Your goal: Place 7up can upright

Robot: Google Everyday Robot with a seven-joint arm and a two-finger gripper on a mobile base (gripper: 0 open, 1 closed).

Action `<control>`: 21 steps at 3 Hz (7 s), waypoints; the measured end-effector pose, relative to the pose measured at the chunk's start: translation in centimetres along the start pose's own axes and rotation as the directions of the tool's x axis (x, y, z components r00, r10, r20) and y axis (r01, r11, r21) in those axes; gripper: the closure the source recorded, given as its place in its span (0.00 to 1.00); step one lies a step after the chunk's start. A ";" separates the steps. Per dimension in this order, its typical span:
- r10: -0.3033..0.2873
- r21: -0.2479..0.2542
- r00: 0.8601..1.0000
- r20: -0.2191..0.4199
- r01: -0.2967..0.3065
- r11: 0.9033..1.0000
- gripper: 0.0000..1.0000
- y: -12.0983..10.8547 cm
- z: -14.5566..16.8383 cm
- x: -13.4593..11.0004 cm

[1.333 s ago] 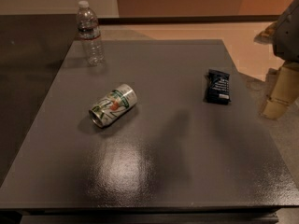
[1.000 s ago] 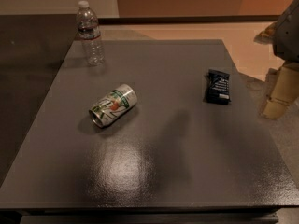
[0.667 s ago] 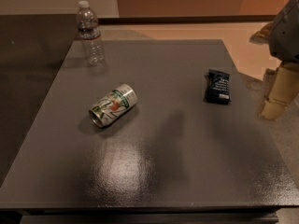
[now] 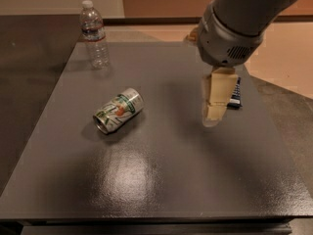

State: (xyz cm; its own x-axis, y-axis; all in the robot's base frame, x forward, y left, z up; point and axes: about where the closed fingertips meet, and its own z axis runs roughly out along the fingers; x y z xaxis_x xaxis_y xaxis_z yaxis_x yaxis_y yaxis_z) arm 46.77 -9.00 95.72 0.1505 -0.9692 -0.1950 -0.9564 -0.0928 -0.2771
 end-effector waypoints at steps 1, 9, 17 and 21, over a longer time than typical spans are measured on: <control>-0.111 0.009 0.994 0.020 0.111 0.994 0.00 -1.4 2.1 -3.4; -0.591 -0.252 0.803 0.075 0.589 0.768 0.41 0.7 15.0 -14.8; 0.087 -0.246 0.793 0.602 0.081 0.966 1.00 -2.1 7.1 -16.9; 0.284 -0.286 0.519 0.807 -0.078 0.955 1.00 -1.6 7.4 -16.7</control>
Offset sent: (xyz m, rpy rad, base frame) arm 0.0401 0.1626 -0.0574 -0.0712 -0.0902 0.5025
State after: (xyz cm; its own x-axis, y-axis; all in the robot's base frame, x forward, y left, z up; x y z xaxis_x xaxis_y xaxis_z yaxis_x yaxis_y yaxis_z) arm 47.61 9.04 92.41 0.0089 -0.3449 -0.9386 -0.9968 -0.0781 0.0192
